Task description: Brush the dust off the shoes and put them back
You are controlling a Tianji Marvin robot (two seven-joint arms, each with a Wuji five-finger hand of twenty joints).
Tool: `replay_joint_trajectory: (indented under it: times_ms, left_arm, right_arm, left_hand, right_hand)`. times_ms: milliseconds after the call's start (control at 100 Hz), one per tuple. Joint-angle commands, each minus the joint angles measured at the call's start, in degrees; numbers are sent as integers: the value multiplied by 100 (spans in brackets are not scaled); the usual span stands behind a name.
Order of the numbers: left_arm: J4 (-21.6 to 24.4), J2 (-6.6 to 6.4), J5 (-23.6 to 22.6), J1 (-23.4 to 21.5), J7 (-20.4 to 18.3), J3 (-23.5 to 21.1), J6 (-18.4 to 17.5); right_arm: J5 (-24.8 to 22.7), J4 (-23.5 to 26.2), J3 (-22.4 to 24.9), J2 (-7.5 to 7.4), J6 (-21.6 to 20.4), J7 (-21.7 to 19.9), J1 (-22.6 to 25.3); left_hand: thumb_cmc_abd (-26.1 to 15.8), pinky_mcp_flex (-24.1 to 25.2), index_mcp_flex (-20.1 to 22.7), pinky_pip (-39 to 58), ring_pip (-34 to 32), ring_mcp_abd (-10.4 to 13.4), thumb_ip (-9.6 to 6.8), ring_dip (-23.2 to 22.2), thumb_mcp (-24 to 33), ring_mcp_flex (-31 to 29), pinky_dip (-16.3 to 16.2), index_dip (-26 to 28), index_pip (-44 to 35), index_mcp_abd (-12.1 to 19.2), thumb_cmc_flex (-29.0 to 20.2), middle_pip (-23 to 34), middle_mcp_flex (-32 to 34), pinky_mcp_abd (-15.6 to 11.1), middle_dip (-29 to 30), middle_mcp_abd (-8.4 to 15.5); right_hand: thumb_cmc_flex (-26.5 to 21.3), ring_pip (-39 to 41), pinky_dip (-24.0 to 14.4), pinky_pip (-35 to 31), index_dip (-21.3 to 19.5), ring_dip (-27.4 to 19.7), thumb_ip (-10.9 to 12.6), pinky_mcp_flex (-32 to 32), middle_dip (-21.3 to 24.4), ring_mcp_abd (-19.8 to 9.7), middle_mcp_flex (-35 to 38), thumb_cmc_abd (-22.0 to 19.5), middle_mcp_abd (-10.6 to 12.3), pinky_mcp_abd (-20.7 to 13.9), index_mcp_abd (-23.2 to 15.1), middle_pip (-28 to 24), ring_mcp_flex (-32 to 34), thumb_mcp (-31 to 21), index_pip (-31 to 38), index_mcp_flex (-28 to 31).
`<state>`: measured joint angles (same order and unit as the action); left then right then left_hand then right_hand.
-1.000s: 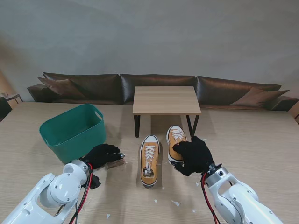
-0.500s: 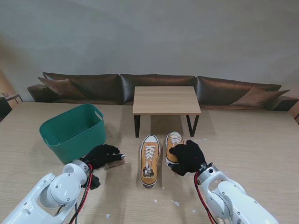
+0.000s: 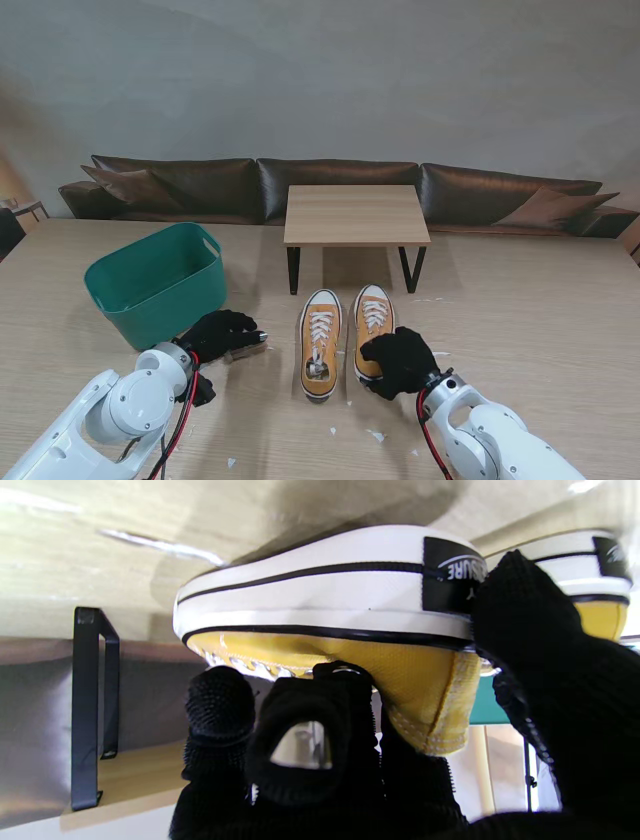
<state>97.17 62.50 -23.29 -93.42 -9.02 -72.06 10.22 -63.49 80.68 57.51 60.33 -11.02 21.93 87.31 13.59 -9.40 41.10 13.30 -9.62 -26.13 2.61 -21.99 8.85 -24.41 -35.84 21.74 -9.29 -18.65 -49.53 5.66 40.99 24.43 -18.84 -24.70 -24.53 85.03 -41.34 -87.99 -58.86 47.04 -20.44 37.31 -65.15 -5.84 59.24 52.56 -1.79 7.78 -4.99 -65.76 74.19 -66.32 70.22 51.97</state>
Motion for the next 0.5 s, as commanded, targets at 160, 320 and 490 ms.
replay_joint_trajectory:
  times_ms: [160, 320, 490]
  left_arm:
    - [38, 8, 27, 2, -138, 9, 60]
    - [44, 6, 27, 0, -149, 5, 66]
    - [48, -1, 37, 6, -183, 7, 84]
  right_arm:
    - [-53, -151, -106, -35, -186, -131, 14]
    - [-109, -118, -49, -52, -255, -144, 40]
    - [-153, -55, 100, -54, -449, -46, 114]
  left_hand:
    - [-318, 24, 86, -21, 25, -111, -160, -81, -165, -108, -108, 11, -16, -40, -101, 16, 26, 19, -40, -70]
    - [-319, 28, 85, -23, 27, -120, -162, -81, -168, -107, -108, 11, -16, -43, -111, 12, 21, 20, -39, -71]
    - [-319, 29, 73, -23, 27, -115, -163, -83, -174, -107, -110, 9, -11, -39, -113, 14, 27, 18, -41, -64]
  right_hand:
    - [-304, -387, -116, -114, -537, -61, 347, 1427, 199, -67, -8, -226, 663, 25, -68, 238, 149, -648, 1147, 420]
    - [-198, -804, -140, 17, -182, -223, 62, 1232, 517, 28, -328, -116, 549, 78, -218, 530, 153, -436, 659, -125]
    - [195, -902, -201, 2, 470, -255, -31, 1144, 812, 74, -586, 46, 442, 80, -393, 670, 130, -252, -11, -657]
